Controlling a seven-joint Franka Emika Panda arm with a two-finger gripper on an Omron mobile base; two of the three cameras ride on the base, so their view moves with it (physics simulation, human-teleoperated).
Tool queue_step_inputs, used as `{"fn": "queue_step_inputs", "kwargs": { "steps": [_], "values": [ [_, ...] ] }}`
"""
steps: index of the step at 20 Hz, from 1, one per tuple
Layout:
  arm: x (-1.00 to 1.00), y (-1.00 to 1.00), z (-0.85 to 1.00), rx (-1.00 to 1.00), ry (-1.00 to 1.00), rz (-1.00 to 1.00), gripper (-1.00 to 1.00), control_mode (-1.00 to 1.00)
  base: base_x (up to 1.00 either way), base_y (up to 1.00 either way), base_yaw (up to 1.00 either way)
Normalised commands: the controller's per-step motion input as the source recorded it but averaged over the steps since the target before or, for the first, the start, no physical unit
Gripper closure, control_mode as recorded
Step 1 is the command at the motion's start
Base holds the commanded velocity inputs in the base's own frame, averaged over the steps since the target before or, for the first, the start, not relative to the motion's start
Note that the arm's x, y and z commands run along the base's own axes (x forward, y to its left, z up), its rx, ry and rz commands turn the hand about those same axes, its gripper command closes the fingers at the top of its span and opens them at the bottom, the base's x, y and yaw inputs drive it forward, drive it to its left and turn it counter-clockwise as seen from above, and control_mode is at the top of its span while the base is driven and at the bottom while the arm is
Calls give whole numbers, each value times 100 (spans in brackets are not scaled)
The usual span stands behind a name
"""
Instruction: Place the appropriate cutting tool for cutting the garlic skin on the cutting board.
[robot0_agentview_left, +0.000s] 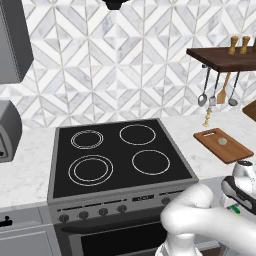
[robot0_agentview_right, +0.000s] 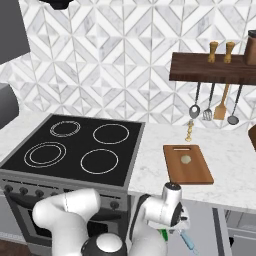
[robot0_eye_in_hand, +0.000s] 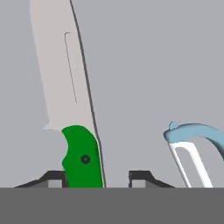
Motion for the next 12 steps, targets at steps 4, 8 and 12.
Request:
{"fn": "queue_step_inputs", "kwargs": {
  "steps": [4, 8, 12],
  "values": [
    [-29, 56, -42, 0, 12, 0, 100, -100, 0, 0, 0],
    [-44, 42, -32, 0, 13, 1, 100, -100, 0, 0, 0],
    [-56, 14, 1, 0, 5, 5, 100, -100, 0, 0, 0]
  ]
}}
